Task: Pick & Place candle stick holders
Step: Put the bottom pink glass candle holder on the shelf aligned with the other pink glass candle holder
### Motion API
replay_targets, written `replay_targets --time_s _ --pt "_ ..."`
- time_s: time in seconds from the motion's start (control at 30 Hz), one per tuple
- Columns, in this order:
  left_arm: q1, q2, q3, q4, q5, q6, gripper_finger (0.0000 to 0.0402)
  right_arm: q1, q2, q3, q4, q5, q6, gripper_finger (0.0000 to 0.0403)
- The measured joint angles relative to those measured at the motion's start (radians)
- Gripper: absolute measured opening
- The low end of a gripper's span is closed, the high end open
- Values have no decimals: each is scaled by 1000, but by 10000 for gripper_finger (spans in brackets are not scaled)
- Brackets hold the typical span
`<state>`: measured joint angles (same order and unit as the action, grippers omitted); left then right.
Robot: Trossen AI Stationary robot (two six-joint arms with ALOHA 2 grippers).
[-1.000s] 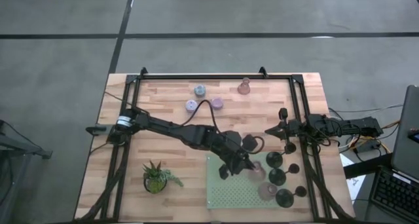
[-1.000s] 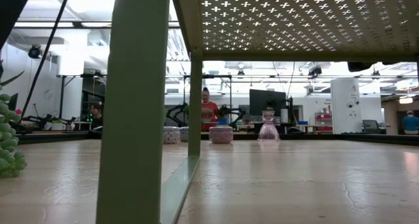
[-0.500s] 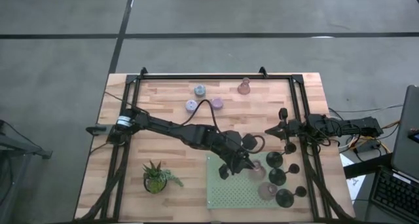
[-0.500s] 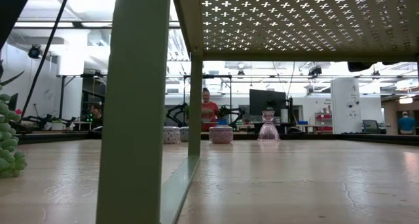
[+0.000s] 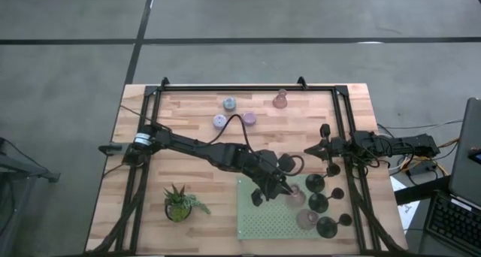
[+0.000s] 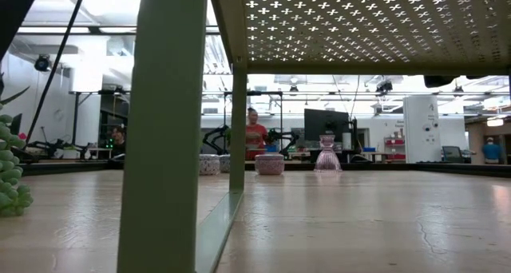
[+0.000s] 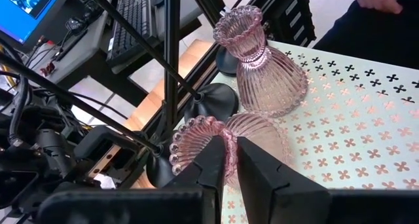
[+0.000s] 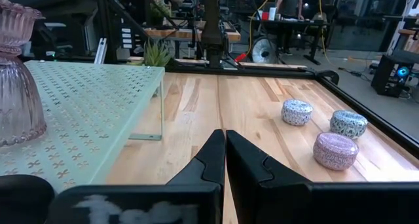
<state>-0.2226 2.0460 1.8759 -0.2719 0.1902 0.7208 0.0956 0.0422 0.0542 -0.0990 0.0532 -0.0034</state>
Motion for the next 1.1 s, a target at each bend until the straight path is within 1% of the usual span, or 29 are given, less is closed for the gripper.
replay_targets --time_s 0.23,0.4,0.63,0.73,0.8,0.93,1.1 --pt "0 2 -1 0 1 -17 72 0 0 0 0 0 0 8" --pt "0 2 -1 19 -1 -60 92 0 0 0 0 0 0 8" --pt "0 2 2 29 0 -66 94 0 0 0 0 0 0 8" --pt "1 2 2 35 -20 -69 94 0 0 0 0 0 0 8" --pt "1 2 2 37 -52 -71 94 0 0 0 0 0 0 8" --pt "1 0 3 33 -127 -145 94 0 0 0 0 0 0 8" --pt "7 -2 2 -13 -140 -224 94 0 0 0 0 0 0 8"
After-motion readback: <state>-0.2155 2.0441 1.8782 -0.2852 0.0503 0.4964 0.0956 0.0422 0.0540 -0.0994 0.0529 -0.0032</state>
